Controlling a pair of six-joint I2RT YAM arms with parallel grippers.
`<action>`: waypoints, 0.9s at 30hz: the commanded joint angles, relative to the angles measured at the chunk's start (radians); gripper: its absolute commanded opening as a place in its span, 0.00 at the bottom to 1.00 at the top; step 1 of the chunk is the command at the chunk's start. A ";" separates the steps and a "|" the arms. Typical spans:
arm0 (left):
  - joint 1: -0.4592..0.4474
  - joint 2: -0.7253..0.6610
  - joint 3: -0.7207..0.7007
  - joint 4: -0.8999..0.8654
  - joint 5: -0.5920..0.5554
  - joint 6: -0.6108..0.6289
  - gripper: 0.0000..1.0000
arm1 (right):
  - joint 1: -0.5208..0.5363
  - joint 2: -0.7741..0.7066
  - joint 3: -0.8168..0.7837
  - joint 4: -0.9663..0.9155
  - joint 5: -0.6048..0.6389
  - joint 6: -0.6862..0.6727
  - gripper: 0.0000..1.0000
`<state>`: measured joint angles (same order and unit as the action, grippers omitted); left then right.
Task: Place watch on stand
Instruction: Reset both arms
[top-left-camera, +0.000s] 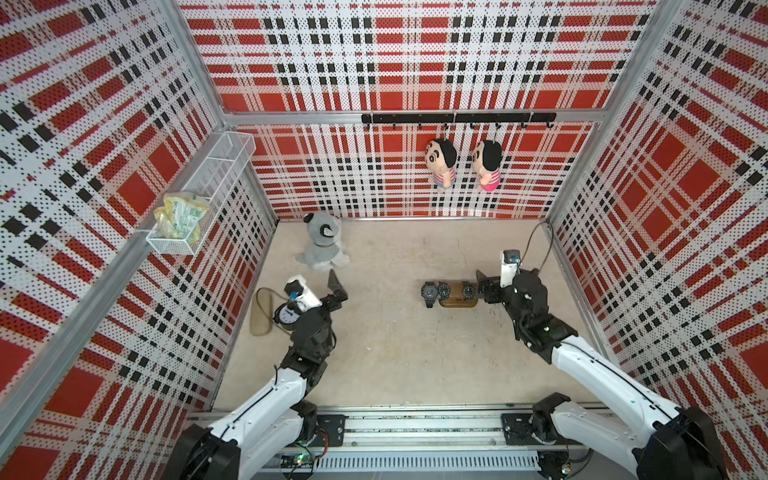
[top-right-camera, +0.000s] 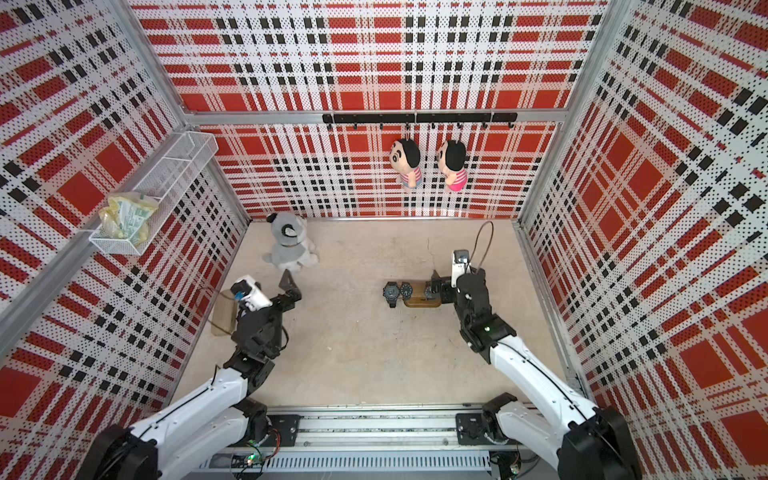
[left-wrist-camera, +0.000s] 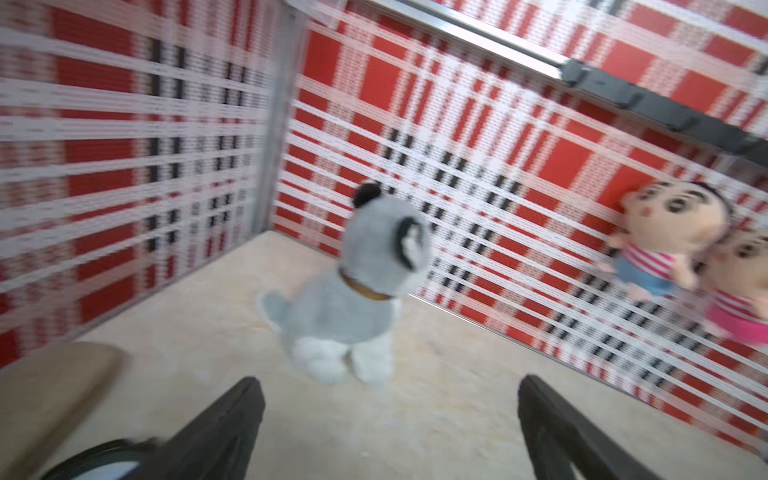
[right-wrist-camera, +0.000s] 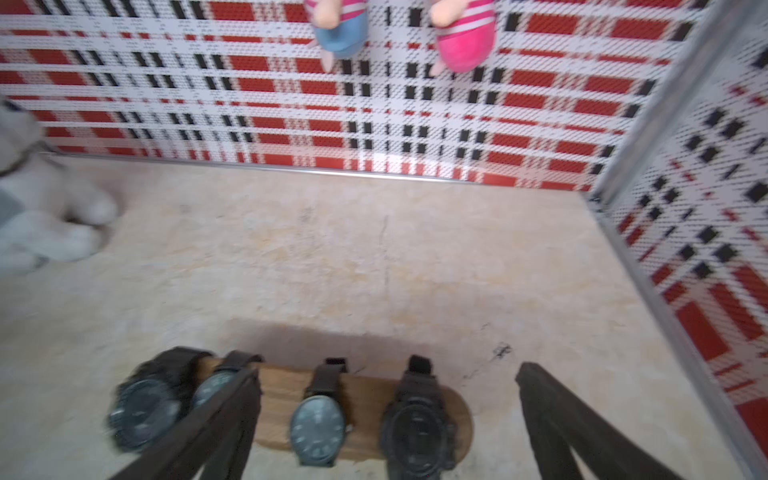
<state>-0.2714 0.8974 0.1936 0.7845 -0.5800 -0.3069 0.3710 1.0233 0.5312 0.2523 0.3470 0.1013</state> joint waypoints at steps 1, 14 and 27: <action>0.152 -0.001 -0.062 0.214 0.059 -0.018 0.98 | -0.162 0.044 -0.097 0.513 0.075 -0.073 1.00; 0.296 0.245 -0.136 0.465 0.131 0.025 0.99 | -0.519 0.388 -0.228 0.708 -0.368 0.159 1.00; 0.336 0.419 -0.142 0.612 0.229 0.103 0.97 | -0.497 0.471 -0.309 0.969 -0.522 0.065 1.00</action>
<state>0.0566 1.3022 0.0544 1.3209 -0.4057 -0.2523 -0.1333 1.4837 0.2276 1.1393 -0.1421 0.1947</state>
